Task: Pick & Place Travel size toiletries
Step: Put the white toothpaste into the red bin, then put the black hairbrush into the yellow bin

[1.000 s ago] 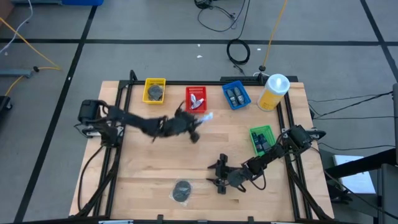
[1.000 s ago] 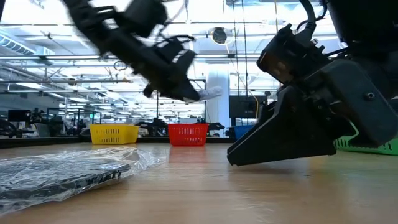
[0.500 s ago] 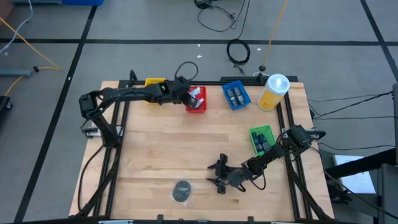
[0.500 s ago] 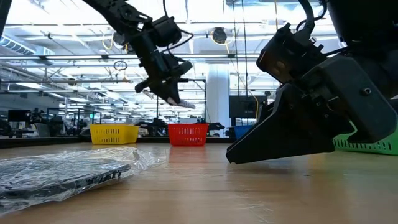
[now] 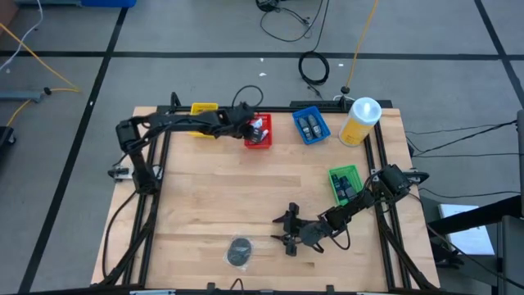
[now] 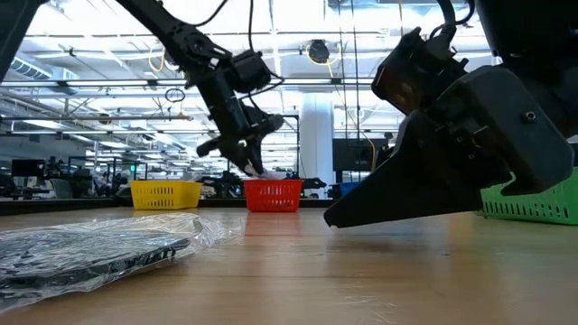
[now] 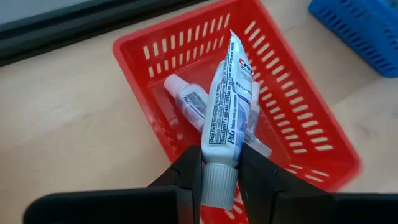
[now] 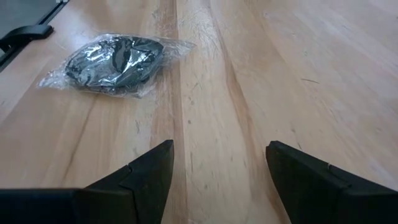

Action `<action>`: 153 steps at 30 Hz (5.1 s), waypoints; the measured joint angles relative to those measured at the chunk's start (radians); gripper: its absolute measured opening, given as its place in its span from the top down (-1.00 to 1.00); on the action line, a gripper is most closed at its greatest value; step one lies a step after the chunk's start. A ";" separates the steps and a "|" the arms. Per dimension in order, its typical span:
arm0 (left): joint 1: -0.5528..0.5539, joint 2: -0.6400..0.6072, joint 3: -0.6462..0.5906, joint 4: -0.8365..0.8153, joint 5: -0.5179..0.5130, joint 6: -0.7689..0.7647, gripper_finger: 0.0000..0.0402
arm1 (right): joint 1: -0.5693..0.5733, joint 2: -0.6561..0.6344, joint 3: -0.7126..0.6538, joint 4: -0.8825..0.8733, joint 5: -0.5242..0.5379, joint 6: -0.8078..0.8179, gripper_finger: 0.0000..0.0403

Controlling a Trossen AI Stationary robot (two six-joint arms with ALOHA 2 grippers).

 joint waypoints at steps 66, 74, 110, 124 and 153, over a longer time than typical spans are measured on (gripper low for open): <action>-1.312 -0.127 -0.301 0.576 -0.422 0.104 0.37 | 0.093 0.000 0.000 0.147 0.050 -0.119 -0.23; -1.287 -0.122 -0.301 0.599 -0.376 0.122 0.37 | 0.093 0.000 0.000 0.187 0.048 -0.140 -0.23; -1.202 0.073 -0.240 0.394 -0.450 -0.182 -0.36 | 0.194 -0.247 0.000 -0.225 0.128 -0.036 -0.23; -1.038 0.083 -0.240 0.399 -0.080 -0.002 0.14 | 0.190 -0.246 -0.001 -0.226 0.128 -0.030 -0.23; -0.765 -0.549 -0.241 -0.404 -0.315 0.580 0.99 | 0.189 -0.245 -0.001 -0.218 0.132 -0.023 -0.23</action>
